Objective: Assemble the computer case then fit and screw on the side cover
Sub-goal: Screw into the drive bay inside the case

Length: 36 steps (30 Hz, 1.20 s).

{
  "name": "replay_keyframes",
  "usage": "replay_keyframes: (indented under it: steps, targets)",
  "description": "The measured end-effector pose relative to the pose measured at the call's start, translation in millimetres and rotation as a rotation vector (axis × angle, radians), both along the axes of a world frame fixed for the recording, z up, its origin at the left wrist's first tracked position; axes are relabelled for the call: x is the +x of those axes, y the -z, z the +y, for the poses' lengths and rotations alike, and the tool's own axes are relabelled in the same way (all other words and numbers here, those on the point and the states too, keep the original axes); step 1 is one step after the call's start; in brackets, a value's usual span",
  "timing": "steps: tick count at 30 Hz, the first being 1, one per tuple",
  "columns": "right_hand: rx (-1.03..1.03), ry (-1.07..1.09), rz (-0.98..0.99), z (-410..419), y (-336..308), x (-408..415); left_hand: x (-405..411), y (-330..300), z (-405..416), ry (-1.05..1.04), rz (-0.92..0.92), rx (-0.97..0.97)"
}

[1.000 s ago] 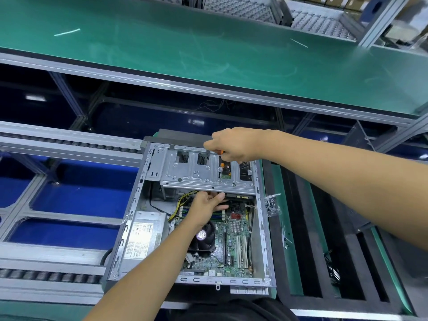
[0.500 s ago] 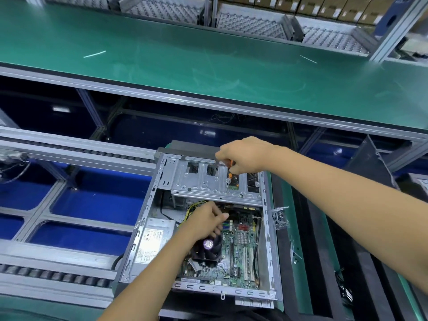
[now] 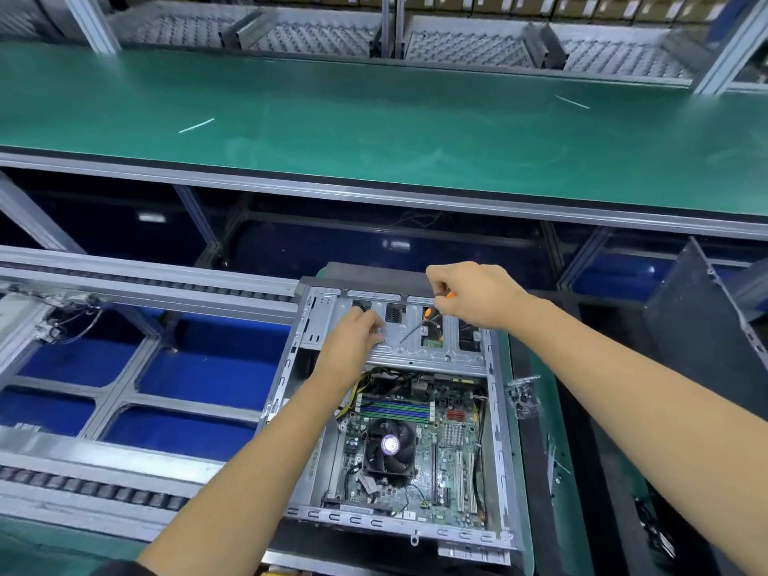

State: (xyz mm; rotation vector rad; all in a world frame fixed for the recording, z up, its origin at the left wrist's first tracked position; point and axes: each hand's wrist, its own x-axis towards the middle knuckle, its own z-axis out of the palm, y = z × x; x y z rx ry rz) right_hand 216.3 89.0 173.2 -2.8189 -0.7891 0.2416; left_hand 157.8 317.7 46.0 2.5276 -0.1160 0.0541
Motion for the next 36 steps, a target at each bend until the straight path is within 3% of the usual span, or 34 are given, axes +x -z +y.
replay_keyframes:
  steps: [10, 22, 28, 36]
  targets:
    - [0.051, 0.054, 0.04, -15.3, 3.9, 0.2, 7.5, -3.5, -2.7, -0.041, 0.065, 0.061]
    - [0.234, 0.131, 0.091, -24.7, 2.2, -2.1, 1.9, -9.5, 3.5, -0.177, 0.125, -0.663]
    - [0.413, 0.19, 0.13, -27.2, -3.8, -0.8, -1.2, -20.9, -21.6, -0.323, 0.194, -1.228]
    - [0.466, 0.2, 0.149, -35.0, -6.8, -5.8, -3.0, -28.9, -40.9, -0.307, 0.226, -1.397]
